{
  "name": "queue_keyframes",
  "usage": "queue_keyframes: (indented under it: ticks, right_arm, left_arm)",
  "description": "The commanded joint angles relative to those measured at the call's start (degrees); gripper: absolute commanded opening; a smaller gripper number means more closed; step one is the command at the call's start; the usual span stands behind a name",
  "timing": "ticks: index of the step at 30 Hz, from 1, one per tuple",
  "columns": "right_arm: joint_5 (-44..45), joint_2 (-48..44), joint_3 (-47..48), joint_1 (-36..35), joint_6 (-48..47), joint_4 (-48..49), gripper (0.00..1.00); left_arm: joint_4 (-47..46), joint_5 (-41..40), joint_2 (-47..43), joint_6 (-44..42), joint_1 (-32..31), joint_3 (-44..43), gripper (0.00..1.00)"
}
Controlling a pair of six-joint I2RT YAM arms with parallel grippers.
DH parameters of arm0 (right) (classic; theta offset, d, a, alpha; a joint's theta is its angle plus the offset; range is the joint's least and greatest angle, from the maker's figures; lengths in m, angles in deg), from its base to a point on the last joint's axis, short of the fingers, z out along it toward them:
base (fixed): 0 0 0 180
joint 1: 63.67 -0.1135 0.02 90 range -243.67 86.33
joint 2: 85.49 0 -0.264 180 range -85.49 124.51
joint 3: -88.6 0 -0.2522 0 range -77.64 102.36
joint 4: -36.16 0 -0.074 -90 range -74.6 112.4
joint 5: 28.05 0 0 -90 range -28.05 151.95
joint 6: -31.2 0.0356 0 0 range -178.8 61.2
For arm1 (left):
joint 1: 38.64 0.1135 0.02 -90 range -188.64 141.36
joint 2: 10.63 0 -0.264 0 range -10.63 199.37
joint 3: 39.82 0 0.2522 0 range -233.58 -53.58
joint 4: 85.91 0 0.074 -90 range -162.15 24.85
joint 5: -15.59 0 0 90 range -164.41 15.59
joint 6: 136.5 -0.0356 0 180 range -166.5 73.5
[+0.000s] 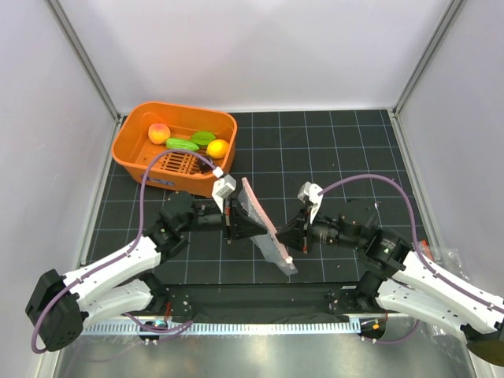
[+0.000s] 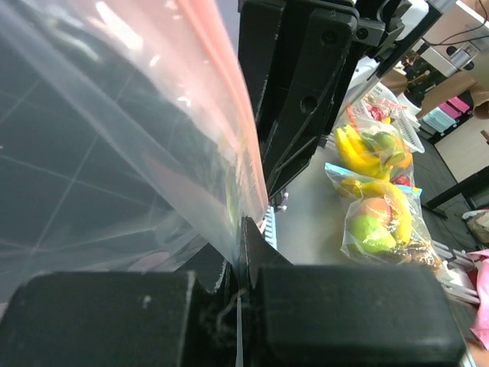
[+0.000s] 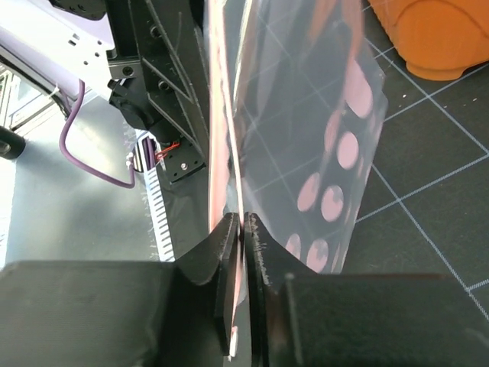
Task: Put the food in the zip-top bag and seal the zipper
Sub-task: Open the zipper of the food storage bag.
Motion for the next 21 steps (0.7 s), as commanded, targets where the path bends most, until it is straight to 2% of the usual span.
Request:
queue_keyframes:
  ticks: [1,2,4,5,6,8,9,11,12,14,15,18,20,21]
  right_arm:
    - [-1.4,0.5,1.2,-0.6,-0.1,2.6,0.15]
    - [-1.3,0.8,1.2,-0.6,-0.1,2.7,0.08]
    - [-1.2,1.4,1.4,-0.9,-0.1,2.5,0.02]
    - [-0.2,1.4,1.5,-0.9,-0.1,2.4,0.01]
    - [0.5,1.5,1.6,-1.0,-0.1,2.1,0.01]
    - [4.5,0.9,1.6,-1.0,0.3,1.7,0.01]
    - [6.6,0.5,1.6,-1.0,0.4,0.9,0.01]
    - [12.3,-0.8,2.1,-1.0,0.8,-0.6,0.01]
    - [18.4,-1.1,2.3,-1.0,0.8,-2.4,0.01]
    - [24.7,-1.5,3.5,-1.0,0.8,-4.2,0.01]
    - [30.9,-1.3,3.9,-1.0,0.9,-6.0,0.01]
    - [39.6,0.9,7.9,-1.0,0.7,-10.4,0.01]
    - [42.3,3.1,12.4,-0.9,0.4,-12.5,0.01]
    - [43.4,5.9,14.3,-1.0,0.3,-15.1,0.01]
  left_arm:
    - [-0.2,-0.9,0.1,-1.5,-0.2,-2.4,0.0]
    - [0.2,-1.3,0.2,-1.5,-0.2,-2.4,0.0]
    - [1.9,-2.7,0.6,-2.2,-0.2,-3.1,0.09]
    - [3.8,-4.1,1.1,-2.2,-0.1,-3.5,0.17]
    - [4.8,-4.7,1.3,-2.4,-0.1,-4.3,0.32]
    - [6.9,-6.6,1.4,-2.9,-0.2,-4.7,0.45]
    - [7.6,-7.7,1.0,-3.1,-0.2,-4.8,0.56]
    - [9.5,-11.2,-0.2,-4.2,-0.1,-4.6,0.65]
    - [11.9,-15.3,-1.9,-4.6,-0.2,-4.5,0.71]
    - [13.4,-18.2,-3.7,-5.3,-0.1,-4.0,0.76]
    - [14.2,-21.1,-5.4,-5.8,-0.2,-3.5,0.8]
    - [14.1,-24.9,-8.3,-6.5,-0.2,-2.7,0.85]
    - [15.2,-28.2,-8.8,-7.0,-0.1,-3.2,0.88]
    - [15.8,-29.4,-8.6,-6.5,-0.2,-4.4,0.94]
